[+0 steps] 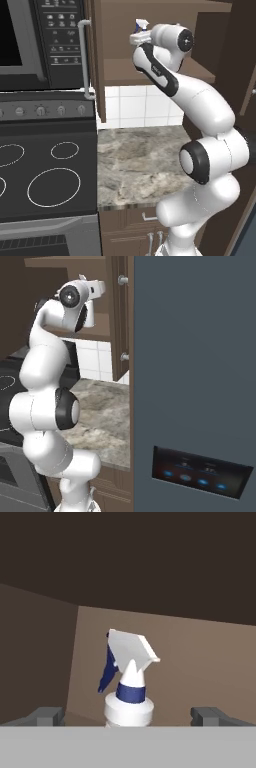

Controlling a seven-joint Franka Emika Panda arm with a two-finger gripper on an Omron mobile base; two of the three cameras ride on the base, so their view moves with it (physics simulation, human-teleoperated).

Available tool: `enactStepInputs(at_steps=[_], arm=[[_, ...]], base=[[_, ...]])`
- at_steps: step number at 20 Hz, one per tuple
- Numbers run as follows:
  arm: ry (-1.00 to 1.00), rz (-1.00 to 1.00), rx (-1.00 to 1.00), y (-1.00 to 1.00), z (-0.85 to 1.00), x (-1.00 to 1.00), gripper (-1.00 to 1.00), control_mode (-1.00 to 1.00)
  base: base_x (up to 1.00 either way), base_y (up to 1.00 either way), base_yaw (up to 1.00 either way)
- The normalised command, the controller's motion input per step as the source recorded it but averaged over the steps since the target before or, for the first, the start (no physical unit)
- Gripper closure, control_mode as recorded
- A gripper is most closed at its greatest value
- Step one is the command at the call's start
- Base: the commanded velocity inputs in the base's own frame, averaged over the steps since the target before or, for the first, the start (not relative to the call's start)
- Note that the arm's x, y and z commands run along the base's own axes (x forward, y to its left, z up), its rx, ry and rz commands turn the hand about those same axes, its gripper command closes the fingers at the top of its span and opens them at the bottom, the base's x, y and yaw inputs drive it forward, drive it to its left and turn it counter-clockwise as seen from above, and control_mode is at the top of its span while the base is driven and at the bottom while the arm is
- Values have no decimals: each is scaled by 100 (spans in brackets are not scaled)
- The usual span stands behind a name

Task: Move the cutting board and knife to the sink. Then move spray from the cabinet to the counter.

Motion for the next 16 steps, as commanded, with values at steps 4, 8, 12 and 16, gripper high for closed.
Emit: enactStepInputs(at_steps=[4, 8, 12, 16], arm=[[0, 0, 0, 0, 0, 18, -100, -100], [0, 0, 0, 0, 0, 14, -100, -100], [0, 0, 0, 2, 0, 18, -100, -100], [0, 0, 0, 0, 0, 19, -100, -100]], base=[[0, 0, 0], [0, 0, 0], [0, 0, 0], [0, 0, 0]])
